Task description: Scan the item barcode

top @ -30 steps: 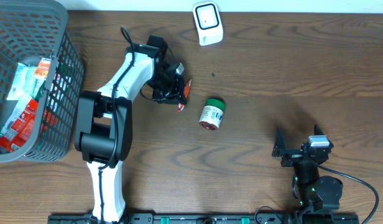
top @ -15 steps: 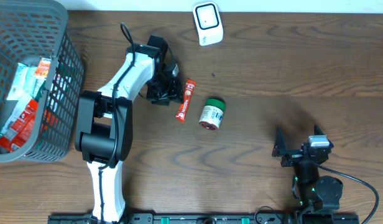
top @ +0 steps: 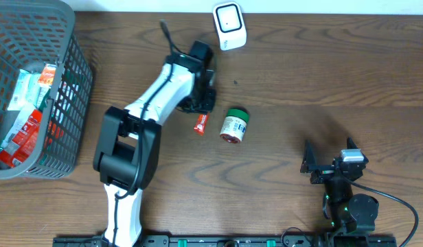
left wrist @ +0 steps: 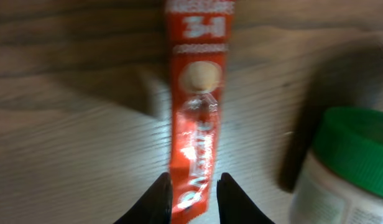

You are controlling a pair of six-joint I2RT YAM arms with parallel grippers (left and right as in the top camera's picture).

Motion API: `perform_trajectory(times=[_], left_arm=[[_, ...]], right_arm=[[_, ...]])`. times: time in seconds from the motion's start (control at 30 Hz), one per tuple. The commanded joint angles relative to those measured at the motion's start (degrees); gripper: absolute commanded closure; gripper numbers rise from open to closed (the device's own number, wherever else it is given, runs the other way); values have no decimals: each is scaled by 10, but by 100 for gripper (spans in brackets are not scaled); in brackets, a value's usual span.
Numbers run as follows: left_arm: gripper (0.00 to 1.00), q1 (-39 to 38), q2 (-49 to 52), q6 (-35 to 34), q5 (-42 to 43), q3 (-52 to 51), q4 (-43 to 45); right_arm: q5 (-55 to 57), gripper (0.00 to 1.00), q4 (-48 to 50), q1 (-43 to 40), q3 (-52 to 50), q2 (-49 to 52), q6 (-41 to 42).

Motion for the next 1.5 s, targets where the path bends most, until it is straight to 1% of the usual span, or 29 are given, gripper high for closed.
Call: perform_trajectory(times=[0.0,0.47,0.73,0.9,1.13,1.2,1.27,1.3,1.4,1.47], left_arm=[[75,-16,-13,3,-40,11,15],[76,-17,-13,4,-42,-51,104],[75,-17,-12,4,-43,-69,117],[75,-17,-12,4,-78,-75,120],[74,-17,-12,4,-79,-92,128],[71,-17,-11,4,-84,-97,132],[71,-17,-11,4,-102,-97,132],[72,-17,-11,4,-103,-97,132],[81,-17,-11,3,-99,-97,129],[81,-19,-11,3,-85,-97,125]], right_arm=[[1,1,-2,5,-1,-2,8],[1,1,-2,5,-1,-2,8],[1,1,-2,5,-1,-2,8],[1,1,-2,5,-1,-2,8],[1,1,-2,5,-1,-2,8],[1,1,-2,5,-1,-2,8],[1,1,-2,5,-1,-2,8],[1,1,-2,5,-1,-2,8],[1,1,-2,5,-1,-2,8],[1,1,-2,5,-1,-2,8]])
